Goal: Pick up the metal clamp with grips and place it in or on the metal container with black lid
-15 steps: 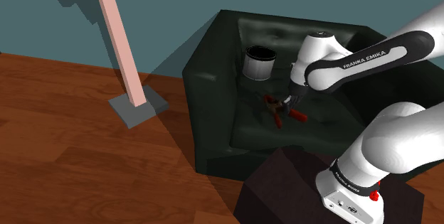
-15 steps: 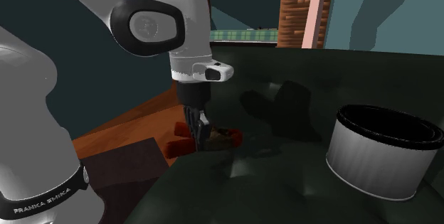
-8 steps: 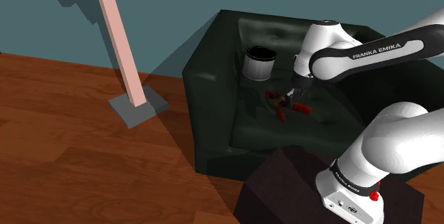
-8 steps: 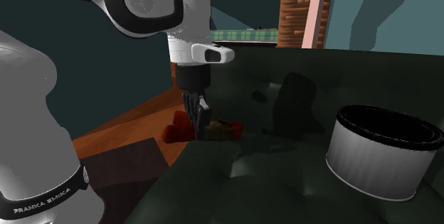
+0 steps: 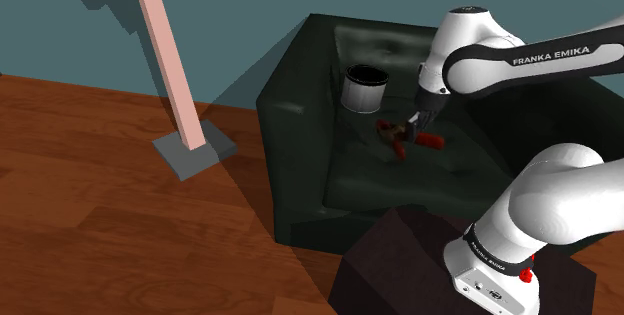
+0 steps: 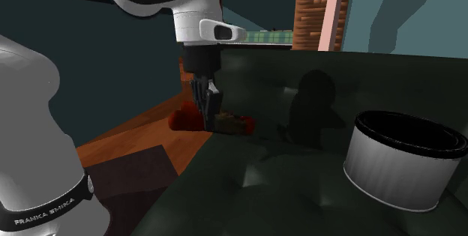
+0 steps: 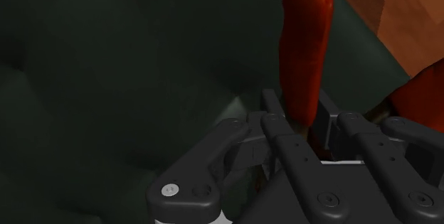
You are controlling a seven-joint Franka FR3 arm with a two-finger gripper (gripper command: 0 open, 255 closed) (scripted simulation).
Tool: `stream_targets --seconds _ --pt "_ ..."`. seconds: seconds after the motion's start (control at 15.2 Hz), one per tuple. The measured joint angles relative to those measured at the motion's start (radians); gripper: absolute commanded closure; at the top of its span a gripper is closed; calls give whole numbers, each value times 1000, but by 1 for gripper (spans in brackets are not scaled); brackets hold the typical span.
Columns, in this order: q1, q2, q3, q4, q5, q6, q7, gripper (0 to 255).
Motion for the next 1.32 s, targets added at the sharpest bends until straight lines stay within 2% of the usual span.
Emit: stream_targets --seconds 1.06,1.19,1.32 --pt "13 -72 28 178 33 -250 -14 255" --pt "13 -54 23 204 32 -258 -20 255" --pt "14 18 3 258 27 -236 -37 255"
